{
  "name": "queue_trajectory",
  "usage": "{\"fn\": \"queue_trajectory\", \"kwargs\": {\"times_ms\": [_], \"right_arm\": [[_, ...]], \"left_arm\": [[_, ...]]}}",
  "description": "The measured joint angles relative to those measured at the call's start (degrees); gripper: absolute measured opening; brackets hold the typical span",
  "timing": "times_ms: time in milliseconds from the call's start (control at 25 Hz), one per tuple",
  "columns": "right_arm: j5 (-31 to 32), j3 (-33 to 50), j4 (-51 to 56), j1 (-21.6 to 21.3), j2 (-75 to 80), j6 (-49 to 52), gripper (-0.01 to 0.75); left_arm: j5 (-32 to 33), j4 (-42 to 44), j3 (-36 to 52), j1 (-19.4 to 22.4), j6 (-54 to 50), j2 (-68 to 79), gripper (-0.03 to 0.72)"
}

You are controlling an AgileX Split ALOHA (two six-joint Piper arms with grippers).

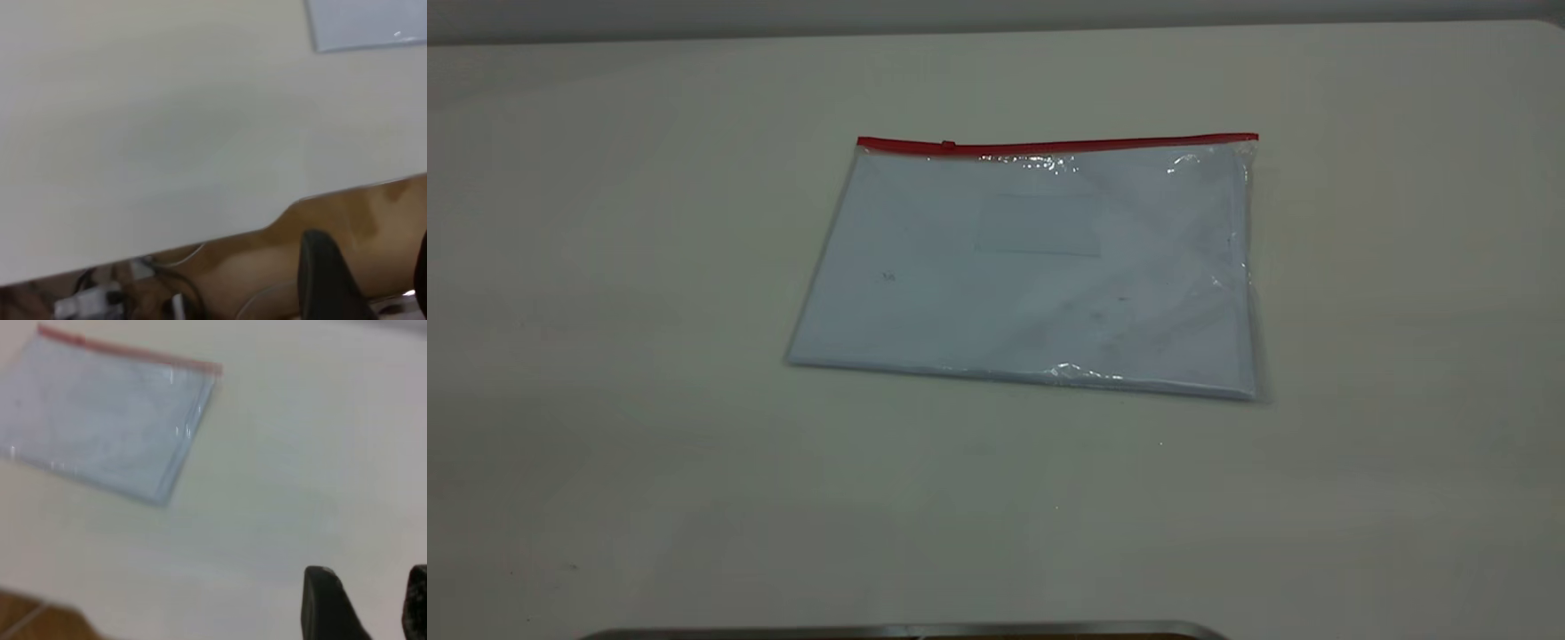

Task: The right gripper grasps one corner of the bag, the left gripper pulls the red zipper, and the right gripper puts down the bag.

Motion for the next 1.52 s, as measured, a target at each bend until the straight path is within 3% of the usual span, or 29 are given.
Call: {"fn": "queue_trajectory", "kwargs": {"times_ms": [640,800,1040,1520], "right_arm": [[-0.26,1.5,0.55,0.0,0.53,-0.43,0.315],[-0.25,1.5,1.01,-5.21,0.0,-0.43,0.313],[-0.17,1.5,1.36,-13.44,-0.22,-0.43,0.307],[-0.13,1.5,1.53,-14.49,-0.22,-0.48,0.307]], "left_arm": [[-1.27,1.11,1.45,0.0,-0.02,-0.06,0.388],[-1.33,1.05,1.45,0.85,-0.02,-3.43,0.388],[-0.93,1.0,1.45,5.75,-0.02,-12.47,0.388],[-0.84,0.87,1.45,6.19,-0.02,-12.52,0.388]]}}
